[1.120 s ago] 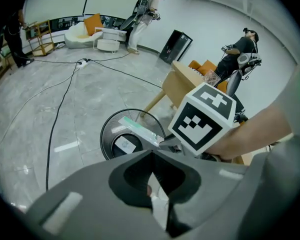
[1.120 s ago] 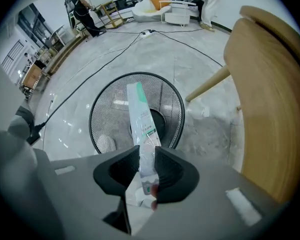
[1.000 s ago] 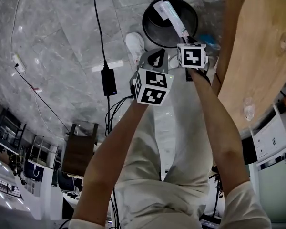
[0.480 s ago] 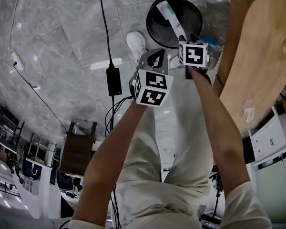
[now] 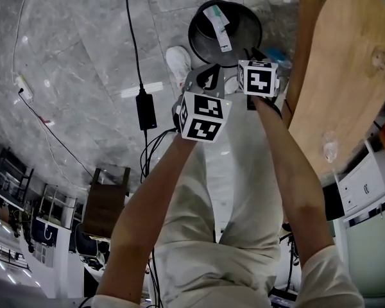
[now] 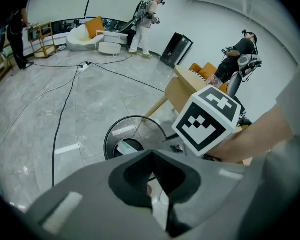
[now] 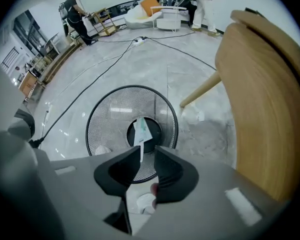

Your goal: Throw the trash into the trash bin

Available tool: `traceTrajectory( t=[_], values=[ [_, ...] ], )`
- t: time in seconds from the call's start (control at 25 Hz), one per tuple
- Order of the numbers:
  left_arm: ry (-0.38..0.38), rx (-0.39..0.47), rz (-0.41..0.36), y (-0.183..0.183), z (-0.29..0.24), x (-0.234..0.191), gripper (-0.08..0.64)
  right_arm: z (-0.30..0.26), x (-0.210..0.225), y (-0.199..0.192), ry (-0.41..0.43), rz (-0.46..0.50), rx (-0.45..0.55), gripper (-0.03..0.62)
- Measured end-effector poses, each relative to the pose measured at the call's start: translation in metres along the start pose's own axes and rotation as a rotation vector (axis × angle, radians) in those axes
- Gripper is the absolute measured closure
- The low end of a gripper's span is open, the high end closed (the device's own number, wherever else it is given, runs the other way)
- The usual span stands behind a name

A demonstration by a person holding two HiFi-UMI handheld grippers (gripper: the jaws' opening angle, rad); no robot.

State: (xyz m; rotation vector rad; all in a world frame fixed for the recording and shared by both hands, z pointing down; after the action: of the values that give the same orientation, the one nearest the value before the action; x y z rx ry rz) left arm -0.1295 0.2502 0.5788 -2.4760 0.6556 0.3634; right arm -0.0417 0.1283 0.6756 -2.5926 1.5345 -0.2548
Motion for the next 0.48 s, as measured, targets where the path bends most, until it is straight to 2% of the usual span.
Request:
traceTrajectory(
  t=[0.08,0.2,0.24,0.48],
  values=[
    [-0.001,-0.001,-0.010,0.003,0.001,0.003,0.559,0.009,0.005,0.002,-0.017,-0.037,0.027,0.512],
    [-0.004,0.003,-0.038,0.011,0.004,0.009,0.559,0.025,0.013,0.008,-0.022,-0.095,0.064,0.531],
    [-0.007,0.002,-0.048,0.013,0.007,0.012,0.559,0.031,0.015,0.008,-0.019,-0.105,0.071,0.562],
    [-0.027,-0.015,-0.120,0.028,0.014,0.026,0.559,0.073,0.024,0.018,0.069,-0.156,0.137,0.565]
  ],
)
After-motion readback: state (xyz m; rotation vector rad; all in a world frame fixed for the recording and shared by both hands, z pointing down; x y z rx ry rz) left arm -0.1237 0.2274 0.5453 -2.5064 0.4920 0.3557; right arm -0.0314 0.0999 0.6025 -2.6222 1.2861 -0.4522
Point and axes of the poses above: the fingertips, and each gripper's own axes: z backward along the fingers, x to its right, y out of its top, the point moved 8 cm from there along z, backward along the fingers, and after that the axes turned 6 degrees about x, right-handed, at the moved point
